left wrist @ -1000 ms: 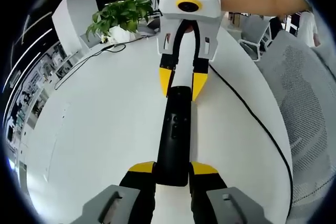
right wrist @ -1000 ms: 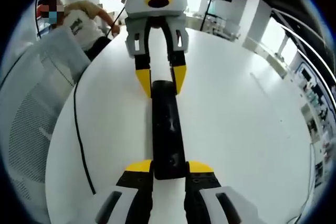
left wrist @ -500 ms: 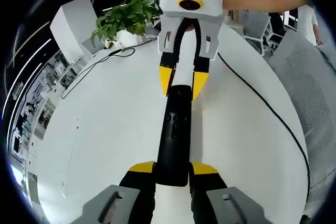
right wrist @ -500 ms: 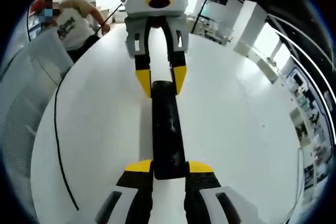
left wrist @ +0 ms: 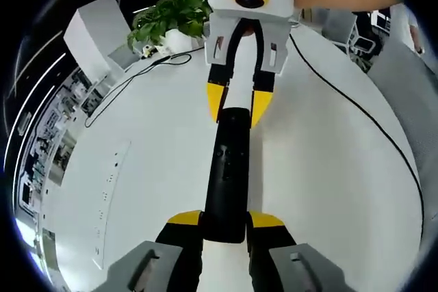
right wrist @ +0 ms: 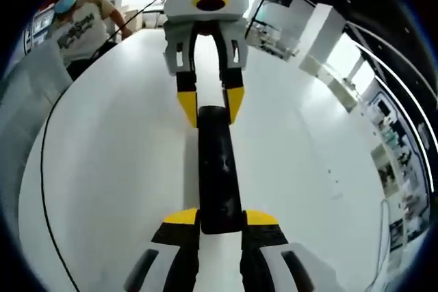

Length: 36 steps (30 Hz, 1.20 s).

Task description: Press the specified remote control buttons in sequence, fully releasing each button before pressing the next.

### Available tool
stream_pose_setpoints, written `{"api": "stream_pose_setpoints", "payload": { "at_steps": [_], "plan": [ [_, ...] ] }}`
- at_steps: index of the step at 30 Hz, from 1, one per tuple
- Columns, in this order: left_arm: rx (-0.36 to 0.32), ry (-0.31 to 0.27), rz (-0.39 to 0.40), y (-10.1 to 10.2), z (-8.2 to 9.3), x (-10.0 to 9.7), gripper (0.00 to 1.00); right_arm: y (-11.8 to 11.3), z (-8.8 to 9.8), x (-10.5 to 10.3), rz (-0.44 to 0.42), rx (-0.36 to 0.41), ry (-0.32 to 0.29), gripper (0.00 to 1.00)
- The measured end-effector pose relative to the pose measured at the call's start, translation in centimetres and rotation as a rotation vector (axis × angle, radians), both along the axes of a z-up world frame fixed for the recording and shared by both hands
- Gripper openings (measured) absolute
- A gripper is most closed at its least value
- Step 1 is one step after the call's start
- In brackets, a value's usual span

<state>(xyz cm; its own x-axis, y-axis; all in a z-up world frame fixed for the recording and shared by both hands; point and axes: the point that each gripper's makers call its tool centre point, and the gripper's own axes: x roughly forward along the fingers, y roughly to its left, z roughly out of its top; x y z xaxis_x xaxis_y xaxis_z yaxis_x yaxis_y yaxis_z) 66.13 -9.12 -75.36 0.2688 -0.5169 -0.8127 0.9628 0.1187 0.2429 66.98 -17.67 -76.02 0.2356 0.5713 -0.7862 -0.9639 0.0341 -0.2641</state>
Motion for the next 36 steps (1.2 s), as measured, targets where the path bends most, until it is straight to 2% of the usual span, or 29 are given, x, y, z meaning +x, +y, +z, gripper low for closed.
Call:
{"api": "stream_pose_setpoints", "payload": {
  "at_steps": [7, 15, 20, 36],
  "plan": [
    [0.019, -0.005, 0.001, 0.1, 0.0, 3.2, 0.23, 0.2, 0.0, 3.1, -0.012, -0.005, -0.004, 0.19],
    [0.032, 0.007, -0.008, 0.0, -0.6, 4.9, 0.24, 0.1, -0.8, 5.1, -0.022, -0.009, 0.009, 0.19],
    [0.032, 0.022, 0.0, 0.3, -1.2, 5.3, 0.24, 0.4, -1.0, 4.4, -0.012, -0.009, 0.023, 0.2],
    [0.042, 0.072, 0.015, 0.9, -2.2, 6.1, 0.24, 1.1, -1.6, 4.8, 0.003, -0.001, 0.054, 0.2]
  ]
}}
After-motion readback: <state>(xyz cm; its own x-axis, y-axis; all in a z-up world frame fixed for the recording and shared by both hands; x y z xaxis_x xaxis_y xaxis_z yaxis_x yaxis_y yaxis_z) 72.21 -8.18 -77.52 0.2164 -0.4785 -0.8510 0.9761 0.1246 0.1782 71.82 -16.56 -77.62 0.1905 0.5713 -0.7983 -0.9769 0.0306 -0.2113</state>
